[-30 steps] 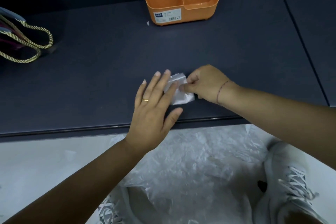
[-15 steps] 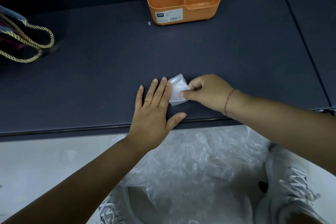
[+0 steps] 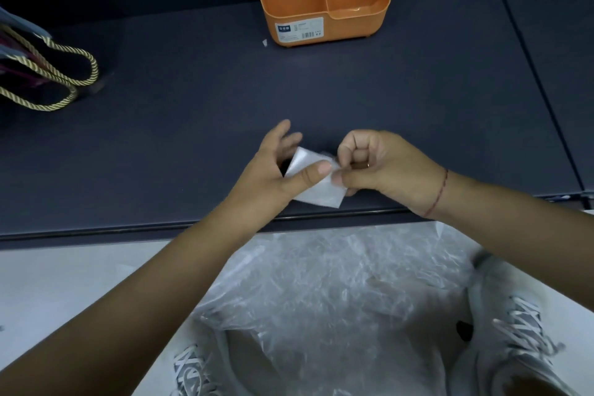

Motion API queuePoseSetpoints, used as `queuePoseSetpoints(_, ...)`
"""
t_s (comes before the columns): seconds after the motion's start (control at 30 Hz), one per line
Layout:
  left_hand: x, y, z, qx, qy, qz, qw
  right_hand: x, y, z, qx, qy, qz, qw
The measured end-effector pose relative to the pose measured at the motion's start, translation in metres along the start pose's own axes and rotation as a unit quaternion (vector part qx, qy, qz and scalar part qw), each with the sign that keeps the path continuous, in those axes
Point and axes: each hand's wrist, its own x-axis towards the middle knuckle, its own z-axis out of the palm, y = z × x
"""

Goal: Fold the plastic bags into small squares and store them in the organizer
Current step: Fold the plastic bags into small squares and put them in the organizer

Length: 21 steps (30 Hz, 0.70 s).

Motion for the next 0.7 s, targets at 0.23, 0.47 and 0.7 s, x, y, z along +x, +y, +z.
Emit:
queuePoseSetpoints(0.23,-0.004,0.015,-0.003,-0.182,-0.128,-0.136,0.965,-0.005,-0.013,-0.008,-0.023,-0.036,-0.061,0.997)
queuePoseSetpoints(0.47,-0.005,0.011,0.012,-0.266,0.001,-0.082,0.961,-0.006,-0.009,0.000,0.050,0.019,0.029,0.998)
queuePoseSetpoints(0.7,-0.006,0.014,0.012,-0.305,0.093,-0.056,0.946,-0.009,0.001,-0.005,0.086,0.054,0.070,0.992)
